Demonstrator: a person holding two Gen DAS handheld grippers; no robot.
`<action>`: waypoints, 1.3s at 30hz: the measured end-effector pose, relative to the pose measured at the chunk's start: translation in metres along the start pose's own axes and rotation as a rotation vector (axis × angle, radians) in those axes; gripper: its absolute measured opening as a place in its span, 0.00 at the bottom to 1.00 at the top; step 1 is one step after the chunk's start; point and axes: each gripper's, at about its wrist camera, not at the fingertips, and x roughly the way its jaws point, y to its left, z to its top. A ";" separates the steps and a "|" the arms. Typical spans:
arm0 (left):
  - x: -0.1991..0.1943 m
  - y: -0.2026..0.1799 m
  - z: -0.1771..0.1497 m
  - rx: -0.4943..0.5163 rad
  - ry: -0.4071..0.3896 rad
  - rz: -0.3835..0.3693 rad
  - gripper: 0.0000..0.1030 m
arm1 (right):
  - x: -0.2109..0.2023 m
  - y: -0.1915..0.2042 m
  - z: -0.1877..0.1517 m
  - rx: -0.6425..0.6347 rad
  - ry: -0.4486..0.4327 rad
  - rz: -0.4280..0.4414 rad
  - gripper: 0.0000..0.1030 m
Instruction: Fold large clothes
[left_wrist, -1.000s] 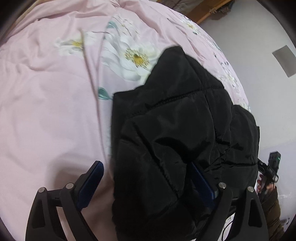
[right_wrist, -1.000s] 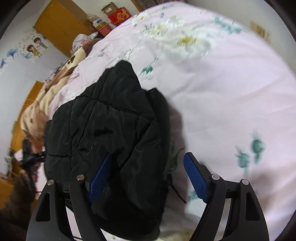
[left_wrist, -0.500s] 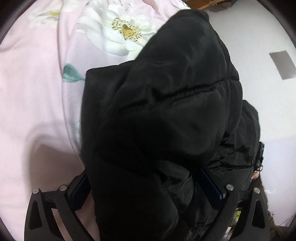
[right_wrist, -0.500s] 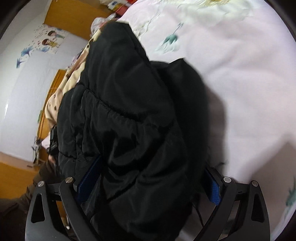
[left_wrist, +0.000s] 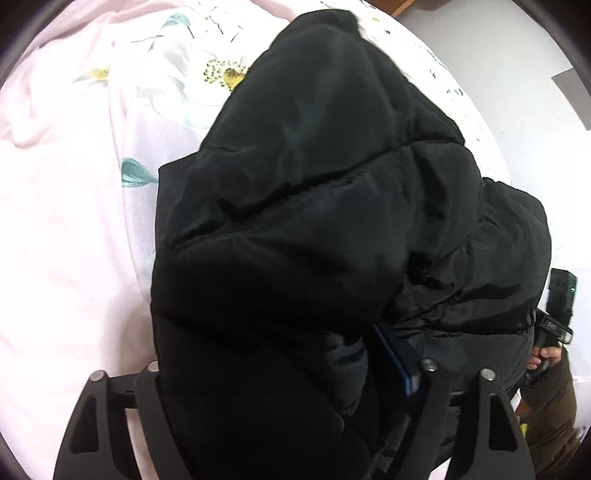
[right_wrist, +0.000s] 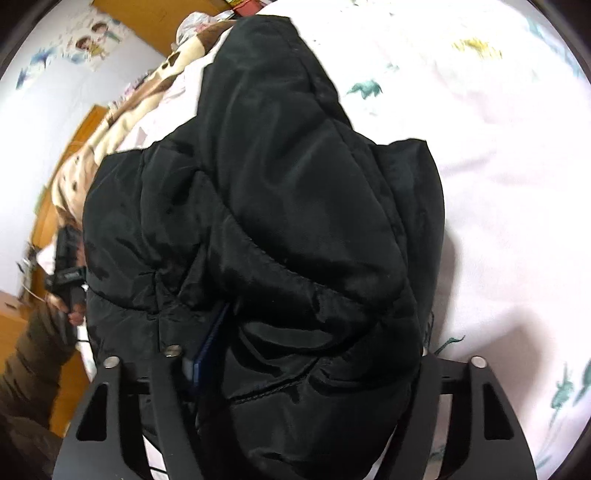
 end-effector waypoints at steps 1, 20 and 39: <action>-0.002 -0.003 -0.001 0.000 -0.004 0.014 0.73 | 0.000 0.005 -0.001 -0.004 -0.004 -0.023 0.62; -0.063 -0.048 -0.037 -0.022 -0.134 0.142 0.37 | -0.028 0.092 -0.009 -0.090 -0.141 -0.336 0.35; -0.216 0.021 -0.046 -0.073 -0.297 0.109 0.35 | -0.062 0.174 -0.003 -0.175 -0.235 -0.228 0.33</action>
